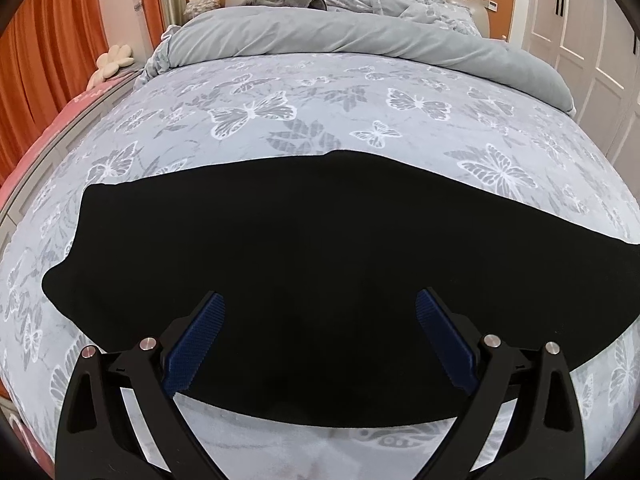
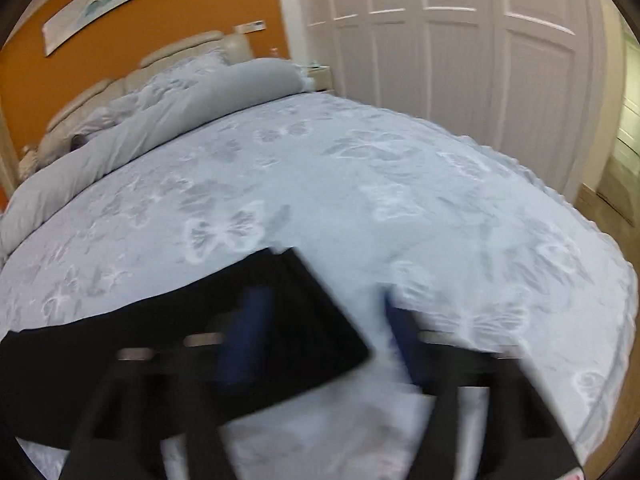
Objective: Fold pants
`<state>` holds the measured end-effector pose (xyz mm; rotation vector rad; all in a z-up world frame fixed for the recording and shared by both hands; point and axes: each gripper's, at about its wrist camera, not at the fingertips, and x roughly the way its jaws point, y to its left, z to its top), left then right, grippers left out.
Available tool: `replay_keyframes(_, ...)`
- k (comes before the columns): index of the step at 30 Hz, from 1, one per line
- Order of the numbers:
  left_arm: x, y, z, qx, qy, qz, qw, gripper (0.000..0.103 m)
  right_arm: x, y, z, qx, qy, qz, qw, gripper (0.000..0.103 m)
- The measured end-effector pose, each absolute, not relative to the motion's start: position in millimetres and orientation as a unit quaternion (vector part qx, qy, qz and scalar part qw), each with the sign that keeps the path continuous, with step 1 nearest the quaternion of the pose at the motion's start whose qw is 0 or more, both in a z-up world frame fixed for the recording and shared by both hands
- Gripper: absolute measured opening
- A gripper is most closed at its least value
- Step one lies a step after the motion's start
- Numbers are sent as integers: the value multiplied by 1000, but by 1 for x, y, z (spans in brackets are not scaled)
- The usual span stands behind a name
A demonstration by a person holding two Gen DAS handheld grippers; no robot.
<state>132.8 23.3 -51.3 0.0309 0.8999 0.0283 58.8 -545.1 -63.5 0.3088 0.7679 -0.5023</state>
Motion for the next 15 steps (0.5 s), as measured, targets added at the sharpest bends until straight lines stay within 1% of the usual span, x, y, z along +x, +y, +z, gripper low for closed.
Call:
replay_keyframes(1, 132, 22, -52, 17, 435, 14, 900, 94, 67, -541, -75, 139, 393, -235, 878, 64)
replay_keyframes(2, 131, 21, -53, 20, 436, 14, 900, 95, 73, -540, -86, 133, 412, -228, 872, 55)
replay_keyframes(3, 131, 21, -54, 21, 437, 13, 899, 95, 74, -539, -93, 129, 426, -223, 867, 23)
replay_keyframes(5, 132, 21, -54, 22, 438, 13, 899, 95, 74, -534, -88, 110, 421, -228, 871, 7)
replay_keyframes(7, 132, 22, -54, 20, 437, 13, 899, 95, 67, -536, -68, 101, 390, -244, 882, 6)
replay_keyframes(8, 133, 23, -54, 17, 436, 14, 900, 95, 63, -541, -67, 103, 385, -254, 881, 6)
replay_keyframes(9, 134, 24, -53, 14, 436, 14, 900, 95, 62, -548, -72, 112, 392, -258, 876, 6)
replay_keyframes(10, 135, 25, -53, 11, 437, 13, 899, 95, 62, -553, -89, 133, 416, -247, 865, 7)
replay_keyframes(11, 135, 25, -53, 10, 439, 12, 898, 95, 62, -553, -100, 138, 423, -241, 863, 8)
replay_keyframes(12, 136, 25, -54, 9, 441, 10, 898, 95, 61, -549, -97, 124, 409, -244, 870, 10)
replay_keyframes(13, 136, 24, -55, 9, 442, 9, 897, 95, 62, -542, -89, 105, 410, -247, 872, 27)
replay_keyframes(14, 136, 24, -54, 10, 442, 9, 897, 95, 63, -539, -81, 94, 410, -260, 869, 38)
replay_keyframes(15, 136, 24, -54, 9, 443, 8, 896, 94, 61, -537, -76, 90, 400, -273, 870, 63)
